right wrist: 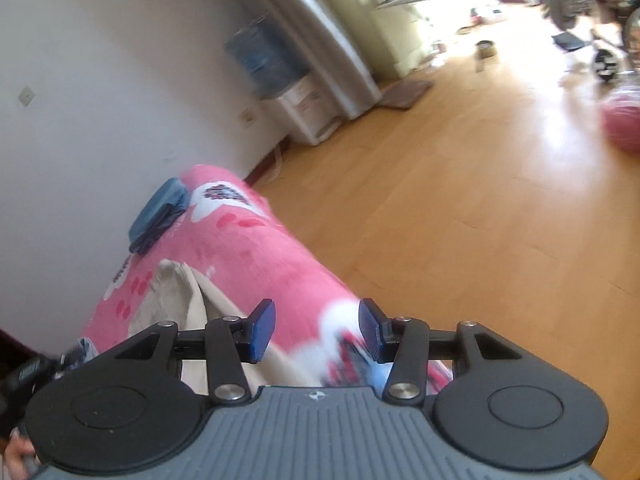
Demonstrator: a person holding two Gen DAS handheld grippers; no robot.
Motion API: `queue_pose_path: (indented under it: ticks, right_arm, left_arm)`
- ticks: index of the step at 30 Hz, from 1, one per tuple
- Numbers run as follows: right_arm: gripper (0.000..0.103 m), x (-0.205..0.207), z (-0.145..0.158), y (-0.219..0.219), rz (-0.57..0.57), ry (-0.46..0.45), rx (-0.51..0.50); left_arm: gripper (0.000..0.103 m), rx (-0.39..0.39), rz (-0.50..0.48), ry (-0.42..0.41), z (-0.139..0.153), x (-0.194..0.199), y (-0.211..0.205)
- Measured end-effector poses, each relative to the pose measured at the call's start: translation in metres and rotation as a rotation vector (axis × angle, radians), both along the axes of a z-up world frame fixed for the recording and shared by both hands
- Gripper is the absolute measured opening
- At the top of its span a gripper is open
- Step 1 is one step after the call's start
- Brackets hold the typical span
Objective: Fold clothes
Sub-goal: 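Raise both open grippers away from the folded trousers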
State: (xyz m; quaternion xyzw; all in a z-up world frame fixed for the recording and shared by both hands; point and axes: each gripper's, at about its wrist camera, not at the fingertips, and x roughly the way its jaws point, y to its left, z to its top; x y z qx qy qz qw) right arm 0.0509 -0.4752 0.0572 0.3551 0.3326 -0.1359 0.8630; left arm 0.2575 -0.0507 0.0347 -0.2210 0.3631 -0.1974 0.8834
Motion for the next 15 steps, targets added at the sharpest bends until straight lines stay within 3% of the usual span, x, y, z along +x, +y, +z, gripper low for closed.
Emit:
queue_pose_path:
  ticks: [6,9,11,15]
  right_arm:
    - [0.049,-0.096,0.054,0.04,-0.031,0.111,-0.109]
    - [0.049,-0.104,0.068,0.057,0.009,0.145,-0.17]
    - [0.049,-0.095,0.069,0.078,0.13,0.168,-0.23]
    - [0.044,-0.066,0.04,0.16,0.571,0.192,-0.428]
  left_arm:
    - [0.041,0.014,-0.086,0.013,-0.011,-0.023,-0.019]
    - [0.041,0.078,-0.132,-0.012,-0.005,-0.036,-0.028]
    - [0.041,0.109,-0.144,-0.055,0.001,-0.04,-0.029]
    - [0.041,0.188,-0.19,-0.149,0.008,-0.051,-0.036]
